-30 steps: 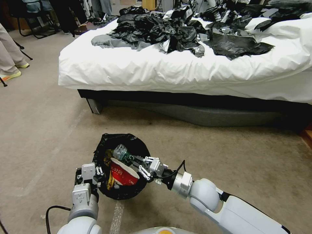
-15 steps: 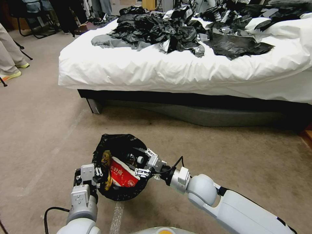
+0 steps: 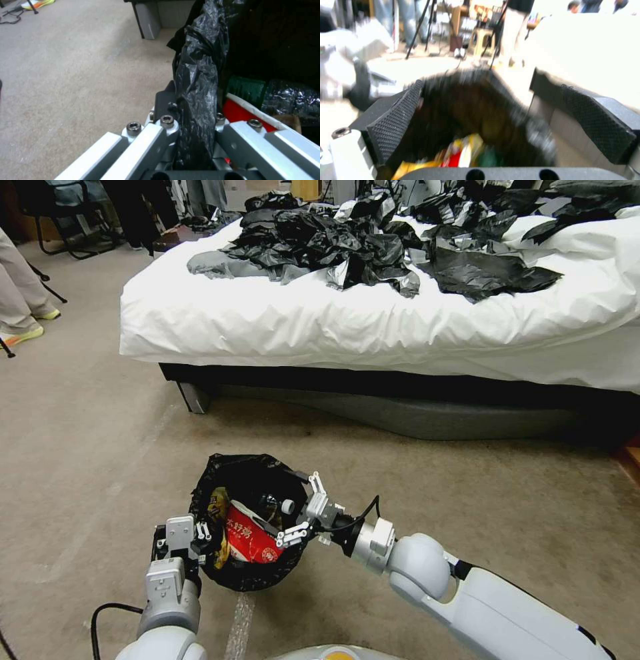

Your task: Pick up the trash bin, then pick up the garbage from the floor and place it into the trash bin.

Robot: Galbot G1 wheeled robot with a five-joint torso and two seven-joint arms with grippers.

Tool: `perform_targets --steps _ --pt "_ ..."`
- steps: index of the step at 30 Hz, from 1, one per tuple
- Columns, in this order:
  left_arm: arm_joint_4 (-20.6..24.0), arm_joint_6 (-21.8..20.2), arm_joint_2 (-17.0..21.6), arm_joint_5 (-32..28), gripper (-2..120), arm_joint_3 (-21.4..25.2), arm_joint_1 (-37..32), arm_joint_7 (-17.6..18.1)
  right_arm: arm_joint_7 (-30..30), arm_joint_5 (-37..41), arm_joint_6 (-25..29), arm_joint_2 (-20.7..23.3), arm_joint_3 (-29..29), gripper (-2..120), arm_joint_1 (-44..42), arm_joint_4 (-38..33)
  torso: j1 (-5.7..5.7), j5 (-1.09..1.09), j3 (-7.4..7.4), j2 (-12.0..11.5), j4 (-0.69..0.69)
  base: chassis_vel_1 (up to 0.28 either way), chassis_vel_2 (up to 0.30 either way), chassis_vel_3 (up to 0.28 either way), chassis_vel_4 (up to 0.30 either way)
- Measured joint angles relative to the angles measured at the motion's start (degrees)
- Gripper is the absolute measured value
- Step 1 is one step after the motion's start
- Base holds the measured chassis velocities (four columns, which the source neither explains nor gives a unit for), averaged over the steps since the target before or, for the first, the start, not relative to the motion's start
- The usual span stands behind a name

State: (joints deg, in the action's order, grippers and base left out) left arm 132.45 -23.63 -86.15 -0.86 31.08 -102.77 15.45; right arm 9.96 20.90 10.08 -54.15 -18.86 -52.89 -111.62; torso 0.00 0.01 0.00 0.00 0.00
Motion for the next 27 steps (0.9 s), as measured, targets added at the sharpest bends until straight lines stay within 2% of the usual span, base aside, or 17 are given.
perform_targets --steps 2,5,6,7,10,11,14,17,18,19,22,27 --pt "-0.16 -0.02 0.08 0.01 2 0.03 0.04 0.00 -0.55 0.19 -0.02 0.30 1.08 100 -0.44 -1.60 0.00 -0.01 0.00 0.00 0.00 0.000 0.000 0.000 0.000" --pt "-0.65 -0.10 0.54 0.01 2 0.18 0.21 -0.01 -3.44 0.42 -0.58 1.44 6.74 100 -3.99 -8.37 0.00 -0.01 0.00 0.00 0.00 0.000 0.000 0.000 0.000" --pt "-0.83 -0.22 0.72 -0.07 2 0.29 0.38 -0.01 -4.88 -0.57 -0.98 1.74 10.35 100 -6.55 -10.72 0.00 -0.01 0.00 0.00 0.00 0.000 0.000 0.000 0.000" --pt "-0.83 -0.22 0.72 -0.07 2 0.29 0.38 -0.01 -4.88 -0.57 -0.98 1.74 10.35 100 -6.55 -10.72 0.00 -0.01 0.00 0.00 0.00 0.000 0.000 0.000 0.000" --pt "-1.16 -0.41 1.12 -0.57 2 0.62 0.78 -0.02 -7.77 -4.20 -1.33 1.26 18.62 100 -13.78 -13.58 0.00 0.00 0.00 0.00 -0.01 0.000 0.000 0.000 0.000" --pt "-1.16 -0.41 1.12 -0.57 2 0.62 0.78 -0.02 -7.77 -4.20 -1.33 1.26 18.62 100 -13.78 -13.58 0.00 0.00 0.00 0.00 -0.01 0.000 0.000 0.000 0.000" --pt "-1.62 -0.41 1.39 -1.01 2 1.04 1.06 -0.02 -11.26 -6.99 -1.11 -1.27 25.24 100 -23.48 -14.17 0.00 0.00 0.00 0.00 -0.03 0.000 0.000 0.000 0.000" --pt "-1.73 -0.41 1.52 -1.15 2 1.05 1.11 -0.02 -12.12 -8.65 -0.28 -3.05 27.39 100 -26.90 -13.95 0.00 0.00 0.00 0.00 -0.02 0.000 0.000 0.000 0.000" --pt "-1.81 -0.41 1.67 -1.24 2 1.05 1.11 -0.04 -12.68 -10.16 0.42 -4.86 28.89 100 -29.55 -13.50 0.00 0.00 0.00 0.00 -0.01 0.000 0.000 0.000 0.000" --pt "-1.81 -0.41 1.67 -1.24 2 1.05 1.11 -0.04 -12.68 -10.16 0.42 -4.86 28.89 100 -29.55 -13.50 0.00 0.00 0.00 0.00 -0.01 0.000 0.000 0.000 0.000" --pt "-1.79 -0.49 1.86 -1.74 2 0.97 1.06 -0.03 -13.48 -12.07 1.28 -8.43 30.20 100 -32.69 -12.73 0.00 -0.01 0.00 0.00 -0.01 0.000 0.000 0.000 0.000" --pt "-1.30 -0.62 2.09 -1.98 2 0.99 0.74 0.05 -13.50 -13.04 1.81 -10.40 30.35 100 -33.47 -11.66 0.00 -0.01 0.00 0.00 0.00 0.000 0.000 0.000 0.000"
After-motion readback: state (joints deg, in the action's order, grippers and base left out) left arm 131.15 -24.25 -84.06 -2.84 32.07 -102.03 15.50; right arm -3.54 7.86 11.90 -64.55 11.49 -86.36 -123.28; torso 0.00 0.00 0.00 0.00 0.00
